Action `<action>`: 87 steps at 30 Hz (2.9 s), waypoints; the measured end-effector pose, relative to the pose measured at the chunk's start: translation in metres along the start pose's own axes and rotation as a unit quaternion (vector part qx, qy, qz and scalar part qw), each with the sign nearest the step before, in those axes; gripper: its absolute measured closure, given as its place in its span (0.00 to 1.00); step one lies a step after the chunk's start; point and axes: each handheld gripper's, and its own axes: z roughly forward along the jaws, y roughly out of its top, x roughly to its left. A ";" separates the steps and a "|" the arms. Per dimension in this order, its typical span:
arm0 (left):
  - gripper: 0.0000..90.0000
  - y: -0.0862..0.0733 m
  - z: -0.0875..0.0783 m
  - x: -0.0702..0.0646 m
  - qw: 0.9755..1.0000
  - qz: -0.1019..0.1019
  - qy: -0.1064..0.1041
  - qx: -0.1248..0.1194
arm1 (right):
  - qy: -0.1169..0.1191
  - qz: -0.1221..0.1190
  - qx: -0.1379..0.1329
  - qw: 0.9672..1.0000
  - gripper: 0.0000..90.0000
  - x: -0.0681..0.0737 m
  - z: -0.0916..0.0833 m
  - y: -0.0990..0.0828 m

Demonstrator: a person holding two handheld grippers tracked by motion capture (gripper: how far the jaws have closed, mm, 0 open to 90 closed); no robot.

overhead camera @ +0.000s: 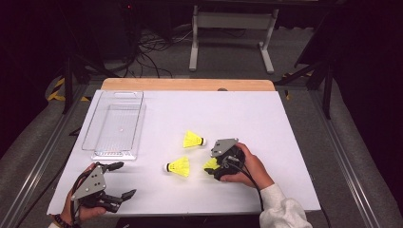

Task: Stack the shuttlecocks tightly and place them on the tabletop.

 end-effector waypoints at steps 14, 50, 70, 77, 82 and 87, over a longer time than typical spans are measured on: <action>0.09 0.000 0.000 0.001 1.000 -0.001 0.001 0.001 | -0.016 0.012 0.014 1.000 0.36 -0.004 -0.005 -0.014; 0.08 0.000 -0.001 0.001 1.000 -0.002 0.001 0.002 | -0.037 0.024 0.015 0.999 0.48 -0.009 -0.020 -0.024; 0.08 0.001 -0.001 0.001 1.000 -0.001 0.001 0.003 | -0.043 0.056 0.002 0.998 0.39 -0.014 -0.042 -0.040; 0.08 0.001 -0.001 0.001 1.000 -0.001 0.003 0.002 | -0.045 0.054 0.019 0.997 0.49 -0.015 -0.042 -0.042; 0.08 0.001 -0.002 0.000 1.000 0.002 0.003 0.001 | -0.040 0.045 0.024 0.998 0.54 -0.013 -0.045 -0.042; 0.08 0.001 -0.003 0.001 1.000 0.000 0.003 0.002 | -0.038 0.041 0.025 0.998 0.49 -0.013 -0.046 -0.042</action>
